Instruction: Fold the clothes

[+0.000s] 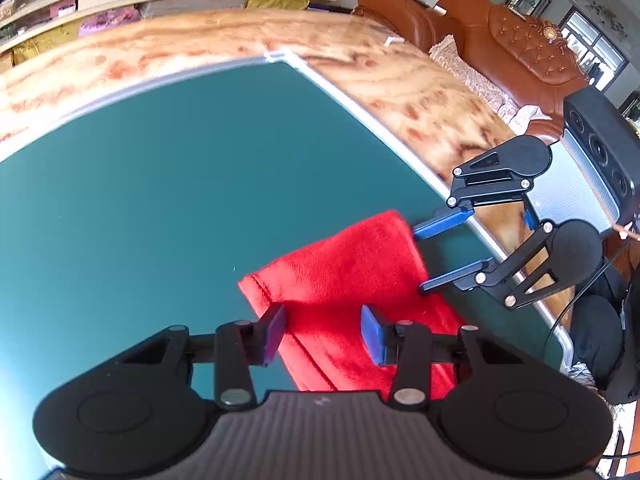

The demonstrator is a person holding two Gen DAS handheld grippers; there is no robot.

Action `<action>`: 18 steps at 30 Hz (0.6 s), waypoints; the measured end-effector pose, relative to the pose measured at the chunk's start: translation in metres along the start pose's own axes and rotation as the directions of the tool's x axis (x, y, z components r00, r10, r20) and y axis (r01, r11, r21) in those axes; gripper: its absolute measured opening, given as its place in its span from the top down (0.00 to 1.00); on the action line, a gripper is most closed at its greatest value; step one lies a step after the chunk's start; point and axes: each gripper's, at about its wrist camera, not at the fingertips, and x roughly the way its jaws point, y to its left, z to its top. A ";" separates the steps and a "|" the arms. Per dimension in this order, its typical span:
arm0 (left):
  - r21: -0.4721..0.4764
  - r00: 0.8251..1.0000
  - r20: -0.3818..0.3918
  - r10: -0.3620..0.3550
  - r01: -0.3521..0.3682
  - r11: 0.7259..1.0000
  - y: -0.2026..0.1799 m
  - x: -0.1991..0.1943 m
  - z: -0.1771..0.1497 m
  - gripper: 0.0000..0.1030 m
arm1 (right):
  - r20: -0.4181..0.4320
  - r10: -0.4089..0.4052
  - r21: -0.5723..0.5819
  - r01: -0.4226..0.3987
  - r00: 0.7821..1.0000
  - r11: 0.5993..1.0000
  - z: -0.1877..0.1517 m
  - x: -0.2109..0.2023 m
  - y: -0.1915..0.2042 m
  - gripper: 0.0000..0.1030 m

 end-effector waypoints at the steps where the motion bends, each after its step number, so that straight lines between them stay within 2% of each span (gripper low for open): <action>1: 0.015 1.000 0.010 -0.002 0.002 1.000 -0.003 -0.002 0.002 0.51 | 0.020 -0.010 -0.010 0.010 1.000 1.000 0.003 -0.006 0.002 0.55; 4: 0.050 0.999 0.032 -0.004 0.003 0.999 -0.012 -0.002 0.008 0.50 | 0.071 0.000 -0.050 0.003 0.997 0.999 0.013 -0.018 0.009 0.55; 8: 0.040 1.000 0.009 0.013 -0.014 0.999 -0.012 0.018 0.012 0.50 | 0.020 -0.017 -0.143 0.019 1.000 0.990 0.016 0.005 0.017 0.55; 12: 0.022 1.000 0.015 -0.004 0.003 1.000 -0.009 0.021 0.012 0.49 | 0.012 0.033 -0.083 -0.032 0.999 0.996 0.008 0.012 0.007 0.55; 15: 0.005 1.000 0.013 -0.010 0.010 1.000 -0.011 0.013 0.012 0.49 | -0.017 0.031 -0.054 -0.032 0.999 0.998 0.007 0.005 0.010 0.55; 18: 0.062 0.999 -0.002 -0.051 0.051 0.997 -0.028 -0.002 0.001 0.49 | -0.020 0.054 -0.085 -0.055 0.998 0.995 0.004 -0.011 0.028 0.55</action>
